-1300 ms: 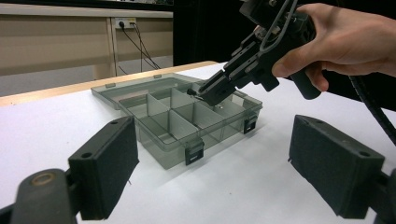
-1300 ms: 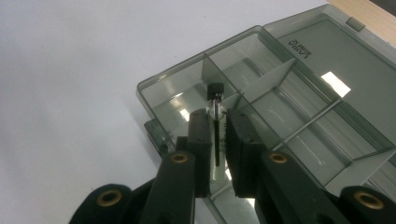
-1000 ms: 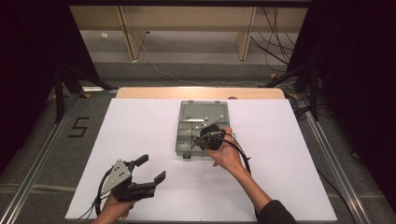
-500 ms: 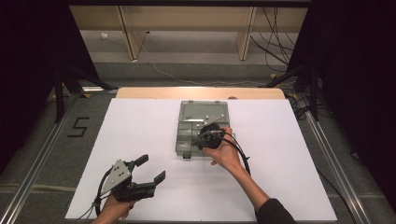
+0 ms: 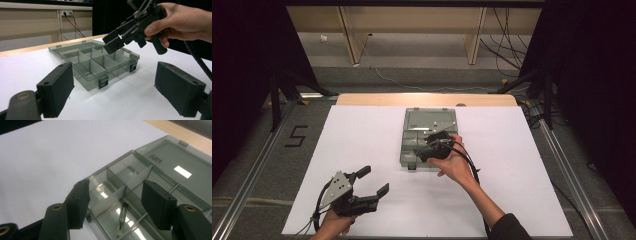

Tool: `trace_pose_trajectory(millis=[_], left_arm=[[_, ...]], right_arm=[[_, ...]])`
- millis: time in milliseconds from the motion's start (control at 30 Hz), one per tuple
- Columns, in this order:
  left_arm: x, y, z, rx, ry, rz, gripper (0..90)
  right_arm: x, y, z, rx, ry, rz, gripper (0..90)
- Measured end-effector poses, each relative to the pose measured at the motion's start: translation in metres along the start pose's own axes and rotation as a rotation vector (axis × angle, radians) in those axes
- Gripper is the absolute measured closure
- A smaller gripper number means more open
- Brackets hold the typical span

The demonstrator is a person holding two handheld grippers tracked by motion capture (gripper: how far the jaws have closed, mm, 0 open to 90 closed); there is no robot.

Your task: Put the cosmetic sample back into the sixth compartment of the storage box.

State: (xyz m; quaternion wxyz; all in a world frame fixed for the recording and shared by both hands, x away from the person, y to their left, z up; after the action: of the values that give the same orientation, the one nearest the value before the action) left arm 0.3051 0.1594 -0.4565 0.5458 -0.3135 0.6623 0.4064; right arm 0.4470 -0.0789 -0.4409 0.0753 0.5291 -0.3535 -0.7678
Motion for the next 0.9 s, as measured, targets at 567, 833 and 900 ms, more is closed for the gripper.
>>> trace_pose_trajectory(millis=[567, 833, 900], left_arm=[[0.0, 0.0, 0.0, -0.004, 0.001, 0.003, 15.0], [0.0, 0.0, 0.0, -0.002, 0.004, 0.0, 15.0], [0.0, 0.0, 0.0, -0.003, 0.004, 0.0, 15.0]], right_arm=[[-0.009, 0.027, 0.016, -0.039, 0.046, -0.124, 29.7], [-0.013, 0.036, 0.025, -0.051, 0.069, -0.171, 28.8], [-0.013, 0.039, 0.027, -0.056, 0.074, -0.175, 28.6]])
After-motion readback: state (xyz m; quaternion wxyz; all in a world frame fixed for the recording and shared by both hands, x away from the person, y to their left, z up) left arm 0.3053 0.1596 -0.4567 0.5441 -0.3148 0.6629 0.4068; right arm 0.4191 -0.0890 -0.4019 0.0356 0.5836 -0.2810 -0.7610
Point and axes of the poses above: each handheld gripper's, and its own axes: y roughly backward along the jaws, x roughly out of its underside, z roughly to its left, the point moved 3 cm from there along -y, roughly forward along the jaws, and after that the axes turned 15 degrees about -x, right-handed, at the moved point
